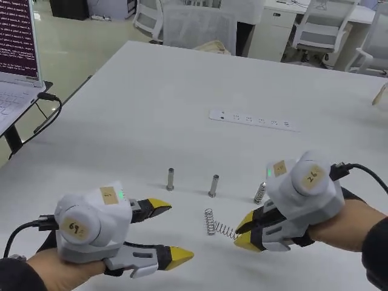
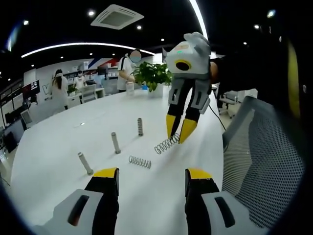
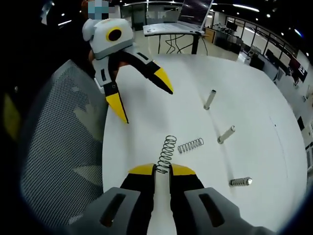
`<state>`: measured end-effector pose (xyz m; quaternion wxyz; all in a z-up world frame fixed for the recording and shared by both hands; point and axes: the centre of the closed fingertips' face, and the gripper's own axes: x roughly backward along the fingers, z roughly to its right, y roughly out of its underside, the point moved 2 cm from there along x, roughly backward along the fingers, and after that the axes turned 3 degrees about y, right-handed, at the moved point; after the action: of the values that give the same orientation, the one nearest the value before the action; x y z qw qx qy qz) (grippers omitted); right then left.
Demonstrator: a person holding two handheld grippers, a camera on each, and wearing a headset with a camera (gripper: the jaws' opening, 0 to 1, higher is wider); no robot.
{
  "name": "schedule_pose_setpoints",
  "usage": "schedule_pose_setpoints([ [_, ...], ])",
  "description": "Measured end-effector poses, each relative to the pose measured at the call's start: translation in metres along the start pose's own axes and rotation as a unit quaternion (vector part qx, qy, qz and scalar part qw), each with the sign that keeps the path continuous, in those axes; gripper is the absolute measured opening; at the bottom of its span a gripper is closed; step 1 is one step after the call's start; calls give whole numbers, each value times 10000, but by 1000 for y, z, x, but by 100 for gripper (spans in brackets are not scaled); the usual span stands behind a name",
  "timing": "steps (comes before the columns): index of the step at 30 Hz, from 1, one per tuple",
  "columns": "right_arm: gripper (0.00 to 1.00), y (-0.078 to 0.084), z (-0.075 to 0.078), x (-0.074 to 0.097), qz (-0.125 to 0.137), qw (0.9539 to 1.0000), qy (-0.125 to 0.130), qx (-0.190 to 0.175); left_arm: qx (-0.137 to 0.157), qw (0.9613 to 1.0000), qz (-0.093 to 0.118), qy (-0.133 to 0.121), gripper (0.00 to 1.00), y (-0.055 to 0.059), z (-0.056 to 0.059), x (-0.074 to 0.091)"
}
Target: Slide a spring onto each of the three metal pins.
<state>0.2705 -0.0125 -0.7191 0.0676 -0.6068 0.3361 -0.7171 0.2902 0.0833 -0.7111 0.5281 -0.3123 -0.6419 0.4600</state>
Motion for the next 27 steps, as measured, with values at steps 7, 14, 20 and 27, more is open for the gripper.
schedule_pose_setpoints([
  [7,8,-12,-9,-1,-28,9997,-175,186,-191,9996,-60,218,45,-3,7,-8],
  [14,8,-19,-20,-3,-34,9986,-347,387,-333,9987,-53,371,38,-5,13,-12],
  [20,8,-23,-26,-2,45,9975,-475,527,-403,9980,3,485,28,-7,18,-12],
  [27,8,-25,-31,-1,100,9960,-603,654,-425,9970,23,648,16,-6,25,-13],
])
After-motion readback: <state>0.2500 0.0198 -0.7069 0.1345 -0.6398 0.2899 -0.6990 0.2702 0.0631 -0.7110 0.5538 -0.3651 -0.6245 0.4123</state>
